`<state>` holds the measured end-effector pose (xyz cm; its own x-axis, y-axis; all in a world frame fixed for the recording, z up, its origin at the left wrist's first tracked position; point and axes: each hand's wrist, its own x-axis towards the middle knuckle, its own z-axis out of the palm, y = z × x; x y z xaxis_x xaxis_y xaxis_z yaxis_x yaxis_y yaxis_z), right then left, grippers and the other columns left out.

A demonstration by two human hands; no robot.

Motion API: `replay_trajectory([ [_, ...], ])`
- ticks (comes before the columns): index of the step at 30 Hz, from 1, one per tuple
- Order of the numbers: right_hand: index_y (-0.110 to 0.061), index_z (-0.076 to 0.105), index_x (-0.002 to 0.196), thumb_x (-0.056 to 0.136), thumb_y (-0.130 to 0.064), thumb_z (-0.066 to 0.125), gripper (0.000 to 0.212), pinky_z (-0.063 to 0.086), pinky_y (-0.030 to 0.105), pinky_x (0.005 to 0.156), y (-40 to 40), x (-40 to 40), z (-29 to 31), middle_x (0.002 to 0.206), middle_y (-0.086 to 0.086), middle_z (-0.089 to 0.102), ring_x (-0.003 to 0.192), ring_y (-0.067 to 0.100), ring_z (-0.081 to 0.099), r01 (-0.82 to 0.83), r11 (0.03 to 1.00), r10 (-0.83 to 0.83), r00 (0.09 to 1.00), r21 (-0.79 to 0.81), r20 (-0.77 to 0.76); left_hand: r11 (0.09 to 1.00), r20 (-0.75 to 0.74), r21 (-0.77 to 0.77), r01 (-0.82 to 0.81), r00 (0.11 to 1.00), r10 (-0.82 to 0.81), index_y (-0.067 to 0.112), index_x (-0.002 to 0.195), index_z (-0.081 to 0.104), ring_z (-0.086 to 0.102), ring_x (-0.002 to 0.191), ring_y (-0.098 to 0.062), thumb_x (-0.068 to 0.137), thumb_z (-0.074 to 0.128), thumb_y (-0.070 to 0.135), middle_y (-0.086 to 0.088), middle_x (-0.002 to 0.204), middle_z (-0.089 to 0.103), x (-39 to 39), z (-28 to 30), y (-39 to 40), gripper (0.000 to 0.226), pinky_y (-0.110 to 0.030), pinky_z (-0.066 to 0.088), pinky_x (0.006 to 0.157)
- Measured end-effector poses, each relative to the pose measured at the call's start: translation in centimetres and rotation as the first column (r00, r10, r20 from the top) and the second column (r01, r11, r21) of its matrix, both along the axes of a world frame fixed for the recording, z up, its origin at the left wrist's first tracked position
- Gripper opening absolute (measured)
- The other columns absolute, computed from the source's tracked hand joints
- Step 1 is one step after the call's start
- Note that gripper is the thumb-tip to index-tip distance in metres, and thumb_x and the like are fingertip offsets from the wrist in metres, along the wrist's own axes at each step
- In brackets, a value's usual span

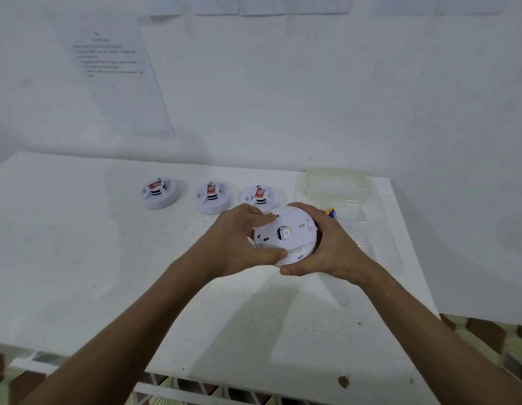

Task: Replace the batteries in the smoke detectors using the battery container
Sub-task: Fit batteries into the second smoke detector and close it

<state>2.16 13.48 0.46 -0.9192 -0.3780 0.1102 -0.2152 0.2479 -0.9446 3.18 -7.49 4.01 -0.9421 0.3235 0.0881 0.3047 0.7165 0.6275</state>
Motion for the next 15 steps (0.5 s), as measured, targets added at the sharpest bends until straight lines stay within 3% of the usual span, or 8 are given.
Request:
replay_trajectory([
  [5, -0.026, 0.053, 0.129, 0.050, 0.002, 0.094, 0.094, 0.055, 0.022, 0.081, -1.9, -0.2, 0.4, 0.117, -0.015, 0.064, 0.111, 0.007, 0.060, -0.041, 0.999, 0.040, 0.999, 0.017, 0.012, 0.987, -0.022, -0.080, 0.140, 0.990, -0.142, 0.028, 0.128, 0.061, 0.056, 0.093, -0.005, 0.061, 0.079, 0.053, 0.011, 0.105, 0.054, -1.4, 0.2, -3.2, 0.073, -0.003, 0.042, 0.072],
  [10, -0.024, 0.054, 0.130, 0.051, 0.009, 0.091, 0.093, 0.057, 0.027, 0.079, -3.8, -0.6, 0.3, 0.117, -0.011, 0.066, 0.110, 0.008, 0.062, -0.055, 0.998, 0.056, 0.997, -0.034, 0.051, 0.982, 0.018, -0.053, 0.183, 0.983, -0.182, 0.032, 0.130, 0.058, 0.057, 0.090, -0.007, 0.059, 0.069, 0.062, 0.015, 0.102, 0.048, -2.4, 0.1, -5.6, 0.077, -0.012, 0.048, 0.068],
  [13, -0.022, 0.051, 0.130, 0.053, 0.007, 0.091, 0.092, 0.056, 0.026, 0.078, -5.0, -0.9, 0.2, 0.119, -0.010, 0.063, 0.111, 0.006, 0.060, -0.030, 0.997, 0.035, 0.997, -0.069, 0.066, 0.980, 0.111, 0.153, 0.131, 0.983, -0.149, 0.038, 0.131, 0.052, 0.063, 0.093, -0.012, 0.069, 0.082, 0.044, 0.015, 0.114, 0.056, -2.5, -0.1, -7.0, 0.069, -0.018, 0.054, 0.071],
  [15, -0.021, 0.046, 0.131, 0.051, 0.000, 0.092, 0.094, 0.055, 0.023, 0.078, -5.8, -1.0, 0.2, 0.123, -0.010, 0.058, 0.113, 0.004, 0.057, -0.002, 0.996, 0.007, 0.998, -0.086, 0.061, 0.957, 0.231, 0.282, 0.069, 0.963, -0.137, 0.038, 0.135, 0.044, 0.068, 0.093, -0.014, 0.070, 0.085, 0.027, 0.014, 0.119, 0.061, -2.3, -0.5, -8.1, 0.077, -0.025, 0.057, 0.075],
])
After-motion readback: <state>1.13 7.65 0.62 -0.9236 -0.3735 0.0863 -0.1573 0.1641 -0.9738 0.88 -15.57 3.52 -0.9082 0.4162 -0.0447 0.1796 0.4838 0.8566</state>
